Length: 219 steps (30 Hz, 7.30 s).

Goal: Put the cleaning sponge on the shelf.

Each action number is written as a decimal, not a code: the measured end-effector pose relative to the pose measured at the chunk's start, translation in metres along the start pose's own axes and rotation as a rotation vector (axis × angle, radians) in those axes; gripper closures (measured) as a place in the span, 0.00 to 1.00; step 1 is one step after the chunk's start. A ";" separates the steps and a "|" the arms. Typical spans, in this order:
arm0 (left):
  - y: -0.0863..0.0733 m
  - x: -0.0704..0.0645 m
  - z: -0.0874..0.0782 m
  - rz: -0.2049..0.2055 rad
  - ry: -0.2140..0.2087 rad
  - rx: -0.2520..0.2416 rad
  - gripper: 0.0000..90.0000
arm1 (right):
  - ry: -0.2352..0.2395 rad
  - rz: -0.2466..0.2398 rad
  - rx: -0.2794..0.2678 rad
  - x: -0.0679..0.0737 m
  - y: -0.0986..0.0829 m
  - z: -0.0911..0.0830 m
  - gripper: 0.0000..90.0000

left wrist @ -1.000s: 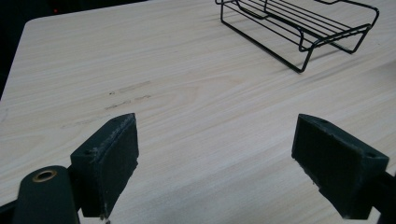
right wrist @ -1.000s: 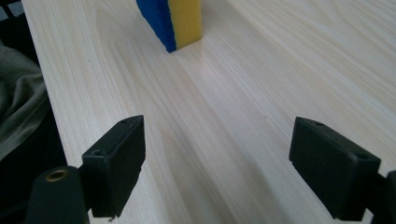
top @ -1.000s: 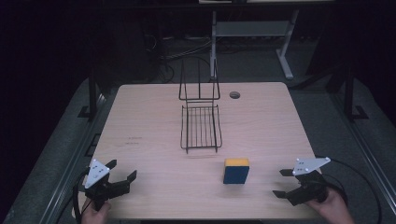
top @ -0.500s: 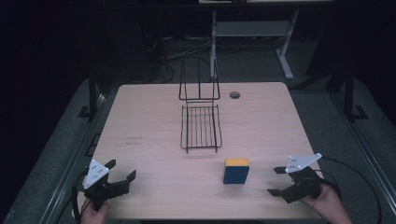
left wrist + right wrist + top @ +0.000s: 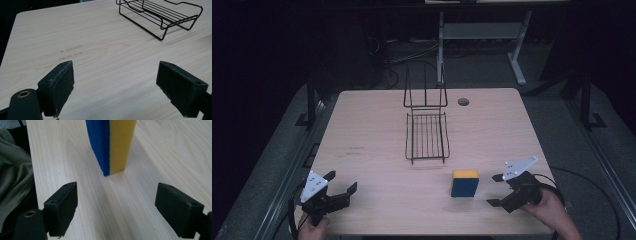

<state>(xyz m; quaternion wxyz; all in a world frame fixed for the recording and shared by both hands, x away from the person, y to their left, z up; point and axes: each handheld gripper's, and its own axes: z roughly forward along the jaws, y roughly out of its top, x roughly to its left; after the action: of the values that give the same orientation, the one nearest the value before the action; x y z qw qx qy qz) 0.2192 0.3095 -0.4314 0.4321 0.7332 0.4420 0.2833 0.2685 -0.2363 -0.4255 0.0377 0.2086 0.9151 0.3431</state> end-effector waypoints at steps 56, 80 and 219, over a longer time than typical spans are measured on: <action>0.001 0.001 -0.002 -0.006 0.001 -0.009 0.16 | 0.082 -0.156 0.091 -0.002 0.071 0.044 0.51; 0.001 0.002 -0.003 -0.003 0.005 -0.006 0.16 | 0.146 -0.194 0.053 -0.007 0.092 0.047 0.61; -0.001 0.007 -0.005 -0.024 0.008 -0.016 0.16 | 0.167 -0.077 0.029 -0.137 0.213 0.091 0.61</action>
<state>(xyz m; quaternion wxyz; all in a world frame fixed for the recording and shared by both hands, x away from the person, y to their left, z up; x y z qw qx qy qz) 0.2182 0.3178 -0.4295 0.4395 0.7232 0.4503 0.2845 0.4882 -0.0921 -0.3684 -0.0285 0.1447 0.9272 0.3444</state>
